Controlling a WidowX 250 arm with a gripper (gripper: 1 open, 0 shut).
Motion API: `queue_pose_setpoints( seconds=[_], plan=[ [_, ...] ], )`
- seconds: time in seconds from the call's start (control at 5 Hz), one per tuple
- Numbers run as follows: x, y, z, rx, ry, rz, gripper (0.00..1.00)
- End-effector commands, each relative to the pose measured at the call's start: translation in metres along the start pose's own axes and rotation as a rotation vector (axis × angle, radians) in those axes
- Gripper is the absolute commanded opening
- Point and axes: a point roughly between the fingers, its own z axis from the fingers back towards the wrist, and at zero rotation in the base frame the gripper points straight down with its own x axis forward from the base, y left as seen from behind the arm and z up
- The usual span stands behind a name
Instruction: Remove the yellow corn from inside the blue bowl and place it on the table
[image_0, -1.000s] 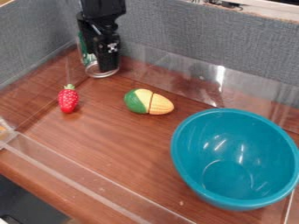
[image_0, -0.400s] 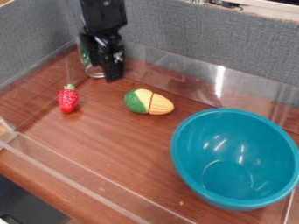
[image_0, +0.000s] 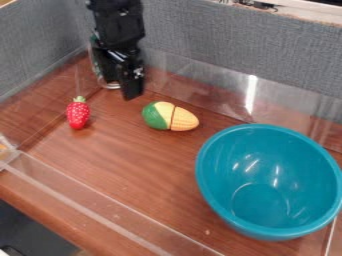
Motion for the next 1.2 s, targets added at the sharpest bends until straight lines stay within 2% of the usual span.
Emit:
queue_pose_setpoints(
  seconds=[0.0,0.2,0.4,0.6,0.8,1.0],
  plan=[
    [0.011,-0.009,0.014,0.033,-0.027,-0.034,1.00],
    [0.014,-0.015,0.021,0.041,-0.029,-0.052,1.00],
    [0.022,-0.003,0.022,0.070,-0.012,-0.092,1.00],
    [0.027,0.002,0.021,0.076,-0.005,-0.117,1.00],
    [0.017,-0.005,0.019,0.086,-0.002,-0.068,1.00],
    [0.006,-0.017,0.025,0.105,-0.005,-0.015,1.00]
  ],
)
